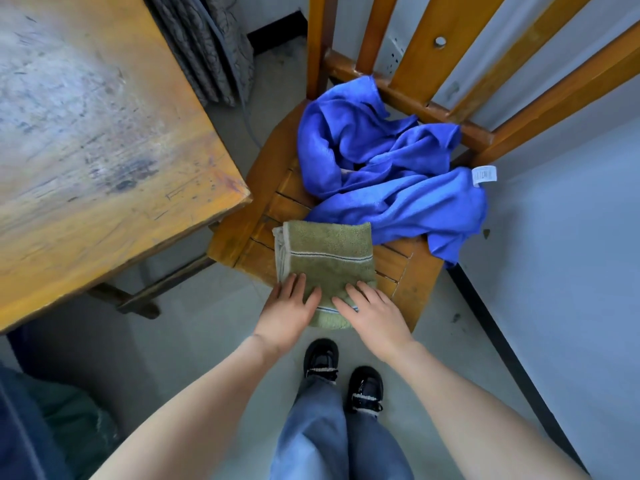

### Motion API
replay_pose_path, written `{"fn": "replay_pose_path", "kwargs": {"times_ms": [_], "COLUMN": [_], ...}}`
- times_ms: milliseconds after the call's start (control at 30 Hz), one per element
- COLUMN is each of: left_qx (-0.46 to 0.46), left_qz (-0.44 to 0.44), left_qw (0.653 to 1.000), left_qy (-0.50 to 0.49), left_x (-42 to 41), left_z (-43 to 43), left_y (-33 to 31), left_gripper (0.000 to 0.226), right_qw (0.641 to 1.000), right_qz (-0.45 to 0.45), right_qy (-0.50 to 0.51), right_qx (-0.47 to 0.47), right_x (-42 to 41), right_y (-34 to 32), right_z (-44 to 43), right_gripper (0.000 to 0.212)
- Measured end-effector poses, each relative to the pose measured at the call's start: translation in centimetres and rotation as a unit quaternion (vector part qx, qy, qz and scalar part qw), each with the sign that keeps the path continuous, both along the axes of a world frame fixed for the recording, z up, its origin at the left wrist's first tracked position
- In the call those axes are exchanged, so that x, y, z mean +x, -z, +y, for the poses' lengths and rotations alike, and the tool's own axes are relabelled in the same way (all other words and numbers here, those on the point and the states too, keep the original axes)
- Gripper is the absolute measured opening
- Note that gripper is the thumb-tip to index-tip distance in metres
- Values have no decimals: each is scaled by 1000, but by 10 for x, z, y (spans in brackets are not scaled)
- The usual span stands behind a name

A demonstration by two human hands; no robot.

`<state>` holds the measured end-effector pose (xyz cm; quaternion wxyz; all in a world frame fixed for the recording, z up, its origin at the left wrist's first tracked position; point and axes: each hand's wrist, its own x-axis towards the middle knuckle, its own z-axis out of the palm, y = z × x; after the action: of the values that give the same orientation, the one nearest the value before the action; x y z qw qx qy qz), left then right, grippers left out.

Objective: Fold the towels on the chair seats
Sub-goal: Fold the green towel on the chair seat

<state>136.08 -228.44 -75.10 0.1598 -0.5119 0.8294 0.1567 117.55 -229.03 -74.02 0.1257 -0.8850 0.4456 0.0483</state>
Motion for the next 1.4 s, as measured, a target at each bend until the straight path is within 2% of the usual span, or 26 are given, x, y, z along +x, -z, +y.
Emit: {"fn": "replay_pose_path", "kwargs": {"times_ms": [133,233,267,333,433,567,633,767,833,933,1133,1233,1400], "left_qx": [-17,-33,-33,-39,-58,-37,-41,-100,-132,-184,-269,-289,-298], "left_qz": [32,40,42,49,57,83,85,82,57,29,-32,-57,-98], "left_qw": [999,999,999,998,996,993,990,985,982,976,946,924,872], "left_qy": [-16,-11,-8,-4,-25,-80,-107,-115,-122,-117,-180,-243,-376], "left_x": [-3,-7,-8,-9,-10,-13,-10,-6,-3,5,24,25,18], "left_z": [-4,-3,-2,-2,-6,8,16,25,28,31,48,71,132], "left_y": [-33,-69,-84,-112,-148,-217,-241,-275,-293,-319,-355,-375,-394], "left_gripper": [90,88,87,88,92,66,62,62,64,75,89,91,88], "right_qw": [1000,997,996,995,990,982,978,967,963,951,904,873,787], "right_qz": [-14,-34,-34,-25,-14,-11,-25,-47,-55,-61,-113,-136,-204], "right_qy": [-6,-22,-26,-36,-46,-73,-87,-118,-146,-185,-294,-356,-490], "right_qx": [-23,-69,-77,-94,-134,-174,-187,-219,-219,-240,-289,-306,-314], "right_x": [-8,-14,-15,-17,-21,-18,-16,-12,-11,-4,25,46,83], "right_y": [-37,-70,-85,-115,-148,-201,-227,-267,-284,-308,-346,-365,-388], "right_z": [-6,-7,-8,-10,-16,-11,-10,-15,-19,-30,-53,-56,-40], "right_gripper": [64,41,39,45,41,38,39,40,48,54,50,47,34]}}
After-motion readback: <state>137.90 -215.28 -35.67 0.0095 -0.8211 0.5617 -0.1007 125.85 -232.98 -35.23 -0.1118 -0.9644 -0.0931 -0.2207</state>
